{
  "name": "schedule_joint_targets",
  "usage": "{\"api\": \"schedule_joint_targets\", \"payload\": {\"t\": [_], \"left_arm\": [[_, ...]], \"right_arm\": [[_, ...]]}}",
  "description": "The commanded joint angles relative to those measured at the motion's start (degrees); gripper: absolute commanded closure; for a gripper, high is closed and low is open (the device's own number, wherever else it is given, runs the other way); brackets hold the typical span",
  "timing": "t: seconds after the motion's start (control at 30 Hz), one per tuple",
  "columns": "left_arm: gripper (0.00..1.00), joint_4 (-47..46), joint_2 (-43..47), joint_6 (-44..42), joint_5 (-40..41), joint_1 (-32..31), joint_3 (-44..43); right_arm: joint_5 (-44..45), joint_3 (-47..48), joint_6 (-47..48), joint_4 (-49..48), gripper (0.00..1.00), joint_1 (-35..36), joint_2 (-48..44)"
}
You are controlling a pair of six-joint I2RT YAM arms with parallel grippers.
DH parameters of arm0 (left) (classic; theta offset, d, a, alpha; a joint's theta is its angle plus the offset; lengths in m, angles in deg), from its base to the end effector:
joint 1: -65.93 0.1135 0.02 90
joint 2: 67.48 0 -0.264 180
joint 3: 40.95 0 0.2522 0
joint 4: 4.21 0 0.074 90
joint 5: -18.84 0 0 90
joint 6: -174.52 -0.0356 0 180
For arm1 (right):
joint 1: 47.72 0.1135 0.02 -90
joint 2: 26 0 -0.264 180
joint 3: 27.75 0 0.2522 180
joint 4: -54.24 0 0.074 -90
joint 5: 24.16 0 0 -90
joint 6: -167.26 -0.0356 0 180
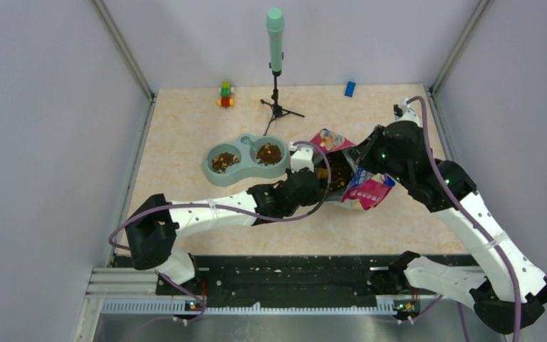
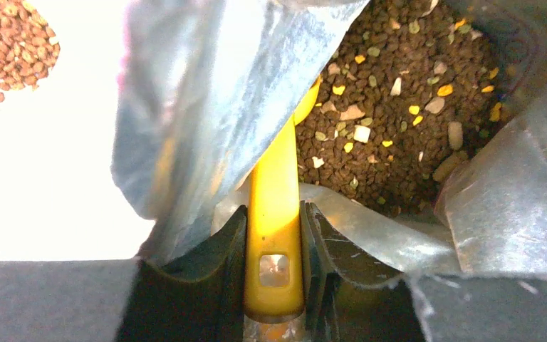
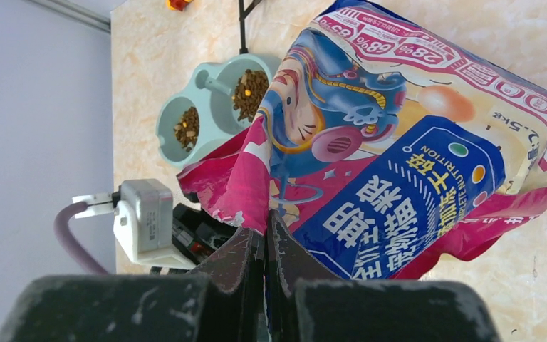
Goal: Serve the pet food
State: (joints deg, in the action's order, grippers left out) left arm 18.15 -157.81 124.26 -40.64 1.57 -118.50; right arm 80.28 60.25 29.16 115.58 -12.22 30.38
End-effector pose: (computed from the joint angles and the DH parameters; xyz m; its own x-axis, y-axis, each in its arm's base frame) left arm 0.1691 -0.3105 0.2615 -0.5731 -0.0787 -0.8157 0.2998 0.9063 -0.2980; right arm 0.1540 0.0989 0.4118 -0.5569 0.4882 -0.6720 0.0426 0.8248 0.5638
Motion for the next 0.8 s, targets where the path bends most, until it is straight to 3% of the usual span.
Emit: {"api": "schedule_joint_targets", "payload": {"t": [0.0, 0.33, 0.77], "left_arm": [[1.00, -10.97, 5.61, -8.66, 3.88, 0.22, 5.83], [1.00, -22.05, 12.58, -19.84, -0.69, -0.24, 14.38], [1.00, -19.30, 19.44, -24.68, -1.98, -1.58, 17.95]], "right_arm": [[3.32, 0.32, 0.25, -0.46, 1.00, -0.53, -2.06], [3.82, 0.45, 0.21, -0.52, 1.00, -0.53, -1.98], [4.62, 1.20, 0.53, -0.55, 1.00, -0.53, -1.10]]}}
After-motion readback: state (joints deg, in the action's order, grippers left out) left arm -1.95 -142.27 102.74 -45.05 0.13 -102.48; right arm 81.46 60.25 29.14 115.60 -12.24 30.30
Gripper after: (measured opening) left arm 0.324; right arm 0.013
